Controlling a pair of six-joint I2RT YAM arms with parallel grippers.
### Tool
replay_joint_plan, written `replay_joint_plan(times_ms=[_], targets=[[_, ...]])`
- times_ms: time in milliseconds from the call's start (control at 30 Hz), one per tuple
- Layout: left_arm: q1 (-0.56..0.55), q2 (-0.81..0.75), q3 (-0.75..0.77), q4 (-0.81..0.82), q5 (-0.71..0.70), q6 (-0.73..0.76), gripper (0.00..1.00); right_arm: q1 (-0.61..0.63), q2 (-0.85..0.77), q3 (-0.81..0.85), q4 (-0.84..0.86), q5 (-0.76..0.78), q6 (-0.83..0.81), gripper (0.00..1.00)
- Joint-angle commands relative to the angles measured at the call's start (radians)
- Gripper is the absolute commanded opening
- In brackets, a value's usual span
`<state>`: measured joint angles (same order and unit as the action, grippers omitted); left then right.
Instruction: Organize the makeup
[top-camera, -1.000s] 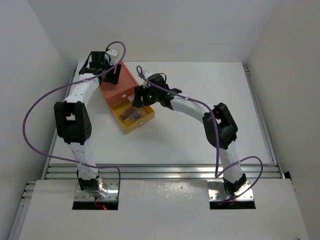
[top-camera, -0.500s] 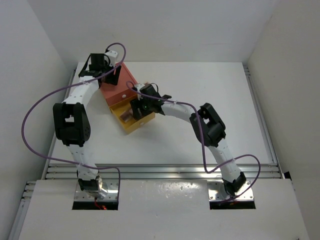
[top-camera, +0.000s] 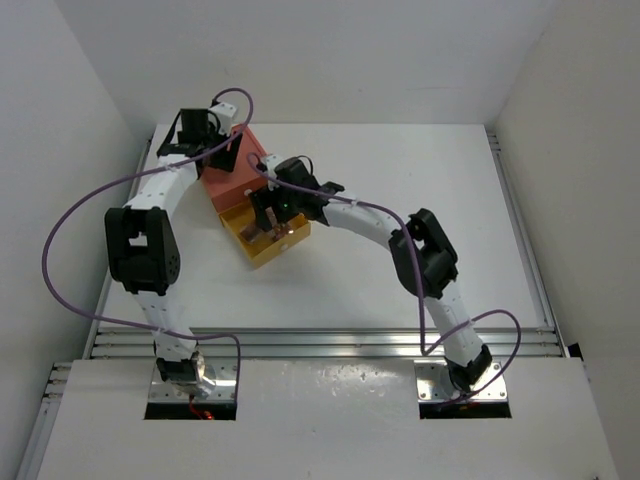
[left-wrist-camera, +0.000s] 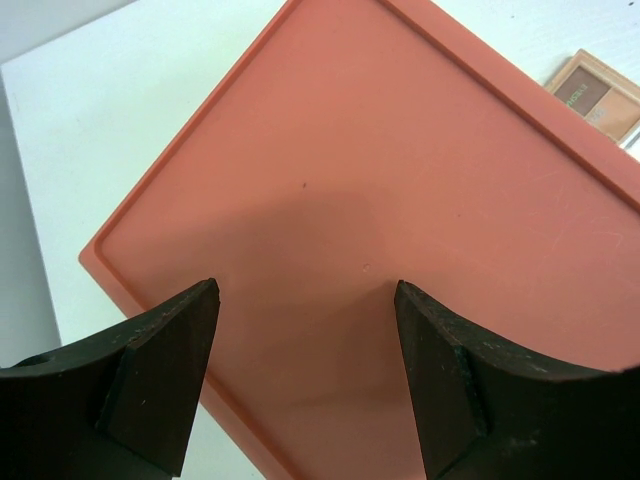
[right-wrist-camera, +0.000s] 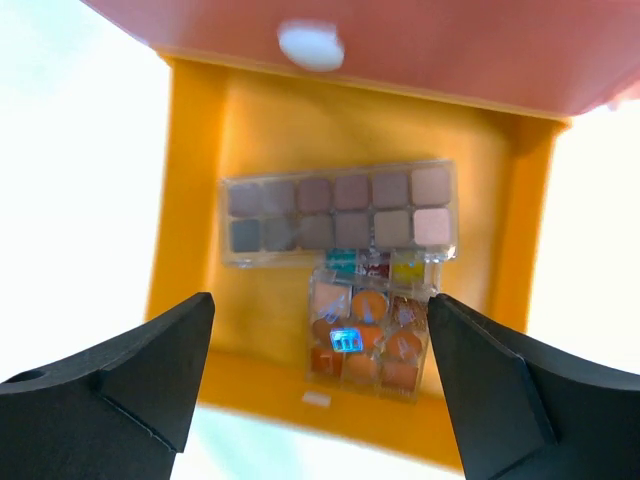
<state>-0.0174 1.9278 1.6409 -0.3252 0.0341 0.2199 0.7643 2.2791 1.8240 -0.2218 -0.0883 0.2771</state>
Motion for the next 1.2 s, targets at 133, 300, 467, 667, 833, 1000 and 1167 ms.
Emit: replay_joint_plan(times_ms=[133,300,467,667,833,1000,1167], targets=[[0.049,-0.003,-0.113,-0.098,-0.08,0.102,0.77,-0.105,-0.196,-0.082,0.139,0.036,0.194,0.85],[0.05,-0.022,-0.133,-0.098,-0.089,0.134,0.77,-0.203,0.041,0.21,-0.013,0.085,0.163,0.85],[0.059,-0.023,-0.144,-0.098,-0.1,0.157,0.77,-0.224,0.221,0.379,-0.042,0.206,0.217,0.85],[0.059,-0.056,-0.103,-0.098,-0.001,0.179,0.77,-0.226,0.258,0.311,0.059,0.213,0.258,0.85],[0.059,-0.056,0.068,-0.159,0.087,0.19,0.77,-0.232,0.149,0.183,0.09,0.239,0.244,0.85],[-0.058,0.029,0.346,-0.29,0.099,0.28,0.86,-0.287,-0.007,0.0,0.073,0.214,0.296,0.86],[-0.222,0.218,0.598,-0.521,0.053,0.345,0.93,-0.382,-0.183,-0.261,0.084,0.121,0.326,0.86]])
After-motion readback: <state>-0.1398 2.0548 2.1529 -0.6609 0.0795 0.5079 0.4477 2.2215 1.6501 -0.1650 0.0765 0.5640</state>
